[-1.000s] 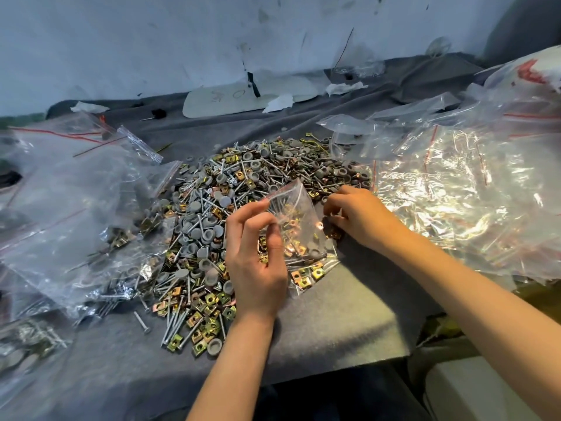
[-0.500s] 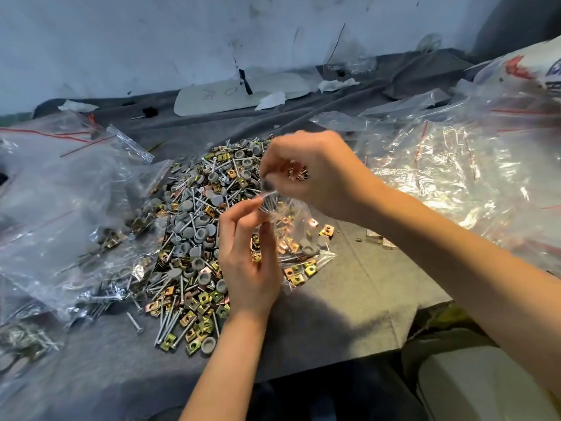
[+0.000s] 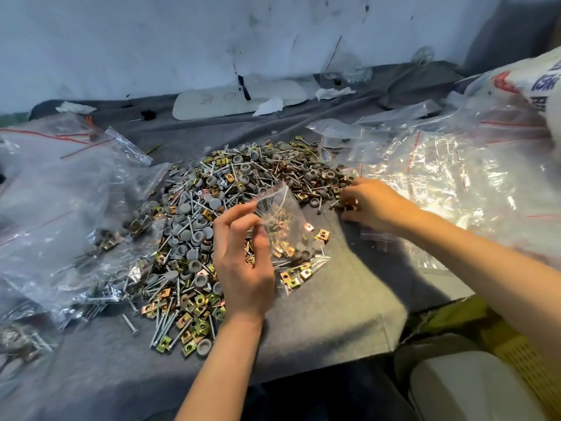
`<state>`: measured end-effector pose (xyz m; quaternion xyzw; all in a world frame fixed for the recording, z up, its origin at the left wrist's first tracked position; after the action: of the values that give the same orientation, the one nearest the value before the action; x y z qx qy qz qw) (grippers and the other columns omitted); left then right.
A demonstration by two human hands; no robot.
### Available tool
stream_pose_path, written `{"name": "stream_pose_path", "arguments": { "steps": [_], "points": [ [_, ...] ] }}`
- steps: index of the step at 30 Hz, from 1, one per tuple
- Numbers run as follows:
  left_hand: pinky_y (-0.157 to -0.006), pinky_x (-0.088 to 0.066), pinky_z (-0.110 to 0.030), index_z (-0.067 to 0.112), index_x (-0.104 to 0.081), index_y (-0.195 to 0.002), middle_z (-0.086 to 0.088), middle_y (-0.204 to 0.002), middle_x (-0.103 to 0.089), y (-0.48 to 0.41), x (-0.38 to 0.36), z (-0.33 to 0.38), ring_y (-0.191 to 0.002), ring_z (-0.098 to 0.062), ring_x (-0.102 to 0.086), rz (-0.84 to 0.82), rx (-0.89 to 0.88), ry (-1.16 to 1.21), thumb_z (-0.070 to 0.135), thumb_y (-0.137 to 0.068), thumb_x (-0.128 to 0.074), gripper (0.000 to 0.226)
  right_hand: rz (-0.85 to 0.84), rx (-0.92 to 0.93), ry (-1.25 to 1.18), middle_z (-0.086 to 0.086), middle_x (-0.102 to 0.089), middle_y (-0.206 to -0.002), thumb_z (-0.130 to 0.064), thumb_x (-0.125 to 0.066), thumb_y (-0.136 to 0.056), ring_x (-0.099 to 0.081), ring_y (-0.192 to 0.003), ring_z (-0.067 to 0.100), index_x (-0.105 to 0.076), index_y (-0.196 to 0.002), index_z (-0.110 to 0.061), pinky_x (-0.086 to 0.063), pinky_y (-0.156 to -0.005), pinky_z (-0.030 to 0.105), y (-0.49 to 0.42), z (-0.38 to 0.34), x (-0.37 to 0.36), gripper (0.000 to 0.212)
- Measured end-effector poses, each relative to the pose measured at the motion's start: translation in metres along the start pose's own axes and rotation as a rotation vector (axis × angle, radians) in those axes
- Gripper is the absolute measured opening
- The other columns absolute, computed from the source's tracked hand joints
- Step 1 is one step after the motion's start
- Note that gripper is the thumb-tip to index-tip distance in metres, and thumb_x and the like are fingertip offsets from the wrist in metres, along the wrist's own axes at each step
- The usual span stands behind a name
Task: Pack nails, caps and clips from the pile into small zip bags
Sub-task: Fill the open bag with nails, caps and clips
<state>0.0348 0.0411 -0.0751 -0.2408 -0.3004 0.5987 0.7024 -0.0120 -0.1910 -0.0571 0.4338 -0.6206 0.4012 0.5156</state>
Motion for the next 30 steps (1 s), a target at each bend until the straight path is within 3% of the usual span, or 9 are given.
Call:
{"name": "stream_pose_path", "arguments": {
  "steps": [5,8,11,15,18,22,25,28,30],
  "points": [
    [-0.085,-0.055,-0.046,0.02,-0.055,-0.097,-0.009,-0.116,-0.057,0.0,0.0,0.001,-0.105,-0.017,-0.056,-0.007,0.005,0.005,0.007,-0.09,-0.05,0.015,0.159,0.003,0.015,0.005,-0.058,-0.097,-0.027,-0.065,-0.088,-0.046,-0.08,0.018,-0.063,-0.096,-0.011,-0.035,-0.064,0.028,-0.001,0.0,-0.005,0.018],
    [-0.086,-0.053,-0.047,0.019,-0.054,-0.098,-0.01,-0.116,-0.057,0.0,0.0,-0.001,-0.106,-0.019,-0.057,-0.015,0.003,0.004,0.015,-0.091,-0.048,0.011,0.157,0.006,0.05,0.007,-0.057,-0.096,-0.024,-0.061,-0.089,-0.052,-0.084,0.023,-0.062,-0.091,-0.009,-0.041,-0.065,0.031,-0.004,-0.008,-0.003,0.015],
    [-0.085,-0.053,-0.05,0.018,-0.054,-0.099,-0.009,-0.116,-0.057,0.0,-0.001,-0.003,-0.106,-0.021,-0.057,-0.031,-0.01,-0.008,0.016,-0.091,-0.046,0.011,0.299,0.043,-0.198,0.009,-0.059,-0.091,-0.02,-0.063,-0.088,-0.055,-0.083,0.022,-0.066,-0.089,-0.006,-0.047,-0.073,0.034,-0.003,-0.022,0.019,0.014],
    [-0.084,-0.052,-0.052,0.016,-0.055,-0.1,-0.008,-0.119,-0.055,0.001,-0.002,-0.005,-0.11,-0.024,-0.056,-0.06,-0.045,-0.008,0.015,-0.093,-0.047,0.011,0.521,0.326,-0.497,-0.001,-0.057,-0.08,-0.021,-0.067,-0.088,-0.046,-0.065,-0.001,-0.067,-0.085,-0.01,-0.036,-0.061,0.011,0.008,-0.073,0.075,0.012],
    [-0.084,-0.052,-0.049,0.016,-0.055,-0.106,-0.008,-0.121,-0.055,0.0,-0.002,-0.003,-0.11,-0.026,-0.057,-0.066,-0.107,-0.029,0.018,-0.098,-0.047,0.011,0.384,0.548,-0.301,-0.001,-0.057,-0.091,-0.019,-0.065,-0.087,-0.05,-0.073,0.006,-0.068,-0.088,-0.01,-0.043,-0.068,0.017,0.01,-0.11,0.089,0.01],
    [-0.084,-0.052,-0.05,0.017,-0.054,-0.104,-0.006,-0.121,-0.053,0.001,-0.001,-0.002,-0.112,-0.023,-0.055,-0.066,-0.084,-0.009,0.015,-0.094,-0.047,0.012,0.052,0.557,-0.101,0.001,-0.056,-0.116,-0.026,-0.062,-0.091,-0.05,-0.101,0.01,-0.07,-0.097,-0.013,-0.042,-0.091,0.024,0.004,-0.116,0.077,0.016],
    [-0.085,-0.051,-0.049,0.017,-0.053,-0.101,-0.009,-0.12,-0.055,0.001,0.001,-0.005,-0.11,-0.024,-0.056,-0.046,-0.055,-0.005,0.015,-0.093,-0.046,0.011,0.131,0.541,-0.227,0.001,-0.056,-0.119,-0.026,-0.062,-0.091,-0.052,-0.103,0.009,-0.07,-0.104,-0.014,-0.041,-0.091,0.021,0.005,-0.106,0.079,0.019],
    [-0.087,-0.051,-0.047,0.018,-0.052,-0.1,-0.011,-0.119,-0.057,0.0,0.001,-0.008,-0.11,-0.022,-0.057,0.011,0.011,0.049,0.016,-0.094,-0.043,0.011,0.284,0.435,-0.399,-0.001,-0.059,-0.104,-0.012,-0.06,-0.092,-0.054,-0.087,0.006,-0.07,-0.102,-0.012,-0.04,-0.077,0.009,0.004,-0.084,0.074,0.014],
    [-0.085,-0.05,-0.054,0.017,-0.051,-0.099,-0.013,-0.118,-0.057,-0.001,0.001,-0.009,-0.109,-0.028,-0.058,0.04,0.059,0.084,0.013,-0.093,-0.042,0.012,0.202,0.334,-0.362,-0.001,-0.063,-0.098,-0.007,-0.059,-0.09,-0.052,-0.08,0.003,-0.07,-0.1,-0.012,-0.041,-0.072,0.01,0.006,-0.071,0.056,0.015]
  ]
}}
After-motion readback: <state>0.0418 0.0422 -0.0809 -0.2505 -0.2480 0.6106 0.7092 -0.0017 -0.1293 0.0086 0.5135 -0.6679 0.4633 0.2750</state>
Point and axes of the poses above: each hand's wrist, its own y-axis away from the middle knuckle, its own x-axis out of the back of the hand, z = x × y, the point moved 3 cm from there along -y, towards the middle knuckle
